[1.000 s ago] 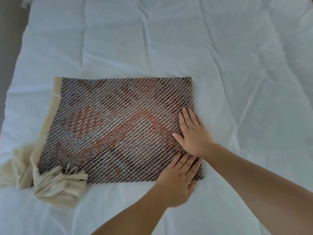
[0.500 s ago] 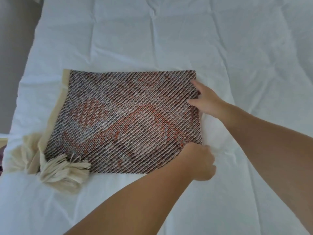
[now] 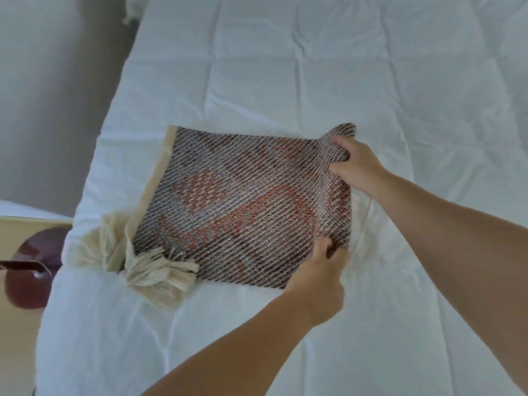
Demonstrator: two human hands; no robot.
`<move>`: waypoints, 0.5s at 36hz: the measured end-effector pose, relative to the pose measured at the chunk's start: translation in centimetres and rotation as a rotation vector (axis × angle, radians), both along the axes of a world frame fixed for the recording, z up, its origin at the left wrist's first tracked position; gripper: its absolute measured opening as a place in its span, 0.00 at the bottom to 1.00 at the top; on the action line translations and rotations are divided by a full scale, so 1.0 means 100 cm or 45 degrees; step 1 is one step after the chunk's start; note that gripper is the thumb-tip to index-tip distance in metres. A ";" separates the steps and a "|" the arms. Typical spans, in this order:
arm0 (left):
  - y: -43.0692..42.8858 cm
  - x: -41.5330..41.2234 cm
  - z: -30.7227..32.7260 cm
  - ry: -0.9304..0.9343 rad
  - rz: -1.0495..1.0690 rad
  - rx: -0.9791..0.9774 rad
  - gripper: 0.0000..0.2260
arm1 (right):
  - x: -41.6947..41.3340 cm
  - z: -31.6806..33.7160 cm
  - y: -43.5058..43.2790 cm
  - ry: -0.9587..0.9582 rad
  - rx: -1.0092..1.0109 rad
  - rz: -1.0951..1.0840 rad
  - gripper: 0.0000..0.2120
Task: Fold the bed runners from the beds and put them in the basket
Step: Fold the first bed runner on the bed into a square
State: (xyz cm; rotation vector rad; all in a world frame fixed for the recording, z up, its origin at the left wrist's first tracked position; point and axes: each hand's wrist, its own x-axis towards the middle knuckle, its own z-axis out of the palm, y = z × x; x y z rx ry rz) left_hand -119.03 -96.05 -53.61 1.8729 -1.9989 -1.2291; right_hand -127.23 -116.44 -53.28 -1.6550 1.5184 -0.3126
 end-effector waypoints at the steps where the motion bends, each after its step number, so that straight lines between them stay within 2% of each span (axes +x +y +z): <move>1: 0.003 0.008 0.006 0.012 0.030 0.000 0.13 | 0.008 0.006 0.001 0.027 -0.019 0.004 0.33; 10: 0.023 0.110 0.061 0.061 0.247 0.008 0.26 | 0.114 0.063 0.010 0.102 -0.085 0.032 0.30; 18: 0.047 0.208 0.058 0.088 0.462 -0.013 0.24 | 0.226 0.078 0.030 0.189 -0.165 0.166 0.32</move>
